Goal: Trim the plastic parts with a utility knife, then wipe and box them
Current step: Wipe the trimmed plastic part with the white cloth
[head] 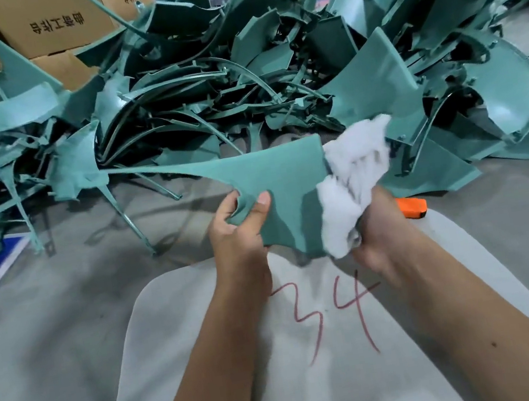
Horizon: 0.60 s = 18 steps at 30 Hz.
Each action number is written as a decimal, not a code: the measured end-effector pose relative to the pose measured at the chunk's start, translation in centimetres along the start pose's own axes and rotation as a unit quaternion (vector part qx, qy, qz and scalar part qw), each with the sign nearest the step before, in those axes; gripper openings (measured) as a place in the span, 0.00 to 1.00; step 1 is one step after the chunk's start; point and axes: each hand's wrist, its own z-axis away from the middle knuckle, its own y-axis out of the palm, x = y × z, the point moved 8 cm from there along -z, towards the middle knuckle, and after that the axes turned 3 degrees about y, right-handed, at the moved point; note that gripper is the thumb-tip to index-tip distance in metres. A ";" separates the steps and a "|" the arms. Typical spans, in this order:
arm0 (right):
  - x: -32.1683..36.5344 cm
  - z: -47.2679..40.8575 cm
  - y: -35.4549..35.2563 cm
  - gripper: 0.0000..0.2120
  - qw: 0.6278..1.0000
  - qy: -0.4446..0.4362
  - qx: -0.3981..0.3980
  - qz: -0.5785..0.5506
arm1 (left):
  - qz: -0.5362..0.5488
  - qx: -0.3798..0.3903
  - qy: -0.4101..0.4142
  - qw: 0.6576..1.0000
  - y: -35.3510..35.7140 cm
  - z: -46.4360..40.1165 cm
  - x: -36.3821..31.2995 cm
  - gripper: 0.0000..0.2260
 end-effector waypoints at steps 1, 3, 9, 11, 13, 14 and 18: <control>-0.3 0.0 0.3 0.17 1.000 0.003 0.005 0.027 | -0.008 0.008 0.010 1.000 0.1 0.0 -0.1 0.08; 0.1 0.1 1.1 0.11 0.996 -0.035 0.005 0.083 | -0.021 0.007 0.029 0.999 -0.6 -0.3 -0.3 0.10; 1.7 0.4 1.4 0.08 0.984 -0.157 -0.014 0.080 | -0.029 0.045 -0.012 0.998 -0.5 -0.7 0.4 0.08; 1.9 0.4 1.2 0.06 0.983 -0.159 -0.027 0.090 | -0.039 0.056 -0.003 0.998 -0.5 -0.8 0.3 0.09; 2.5 0.6 0.9 0.10 0.972 -0.199 -0.046 0.119 | -0.048 0.060 0.012 0.997 -0.5 -0.8 0.1 0.13; 2.7 0.8 1.0 0.16 0.967 -0.209 -0.046 0.136 | -0.047 0.055 0.016 0.997 -0.6 -0.7 0.1 0.15; 1.5 1.2 2.2 0.14 0.965 -0.181 -0.017 0.191 | -0.007 -0.010 0.014 1.000 -1.7 -1.0 0.1 0.08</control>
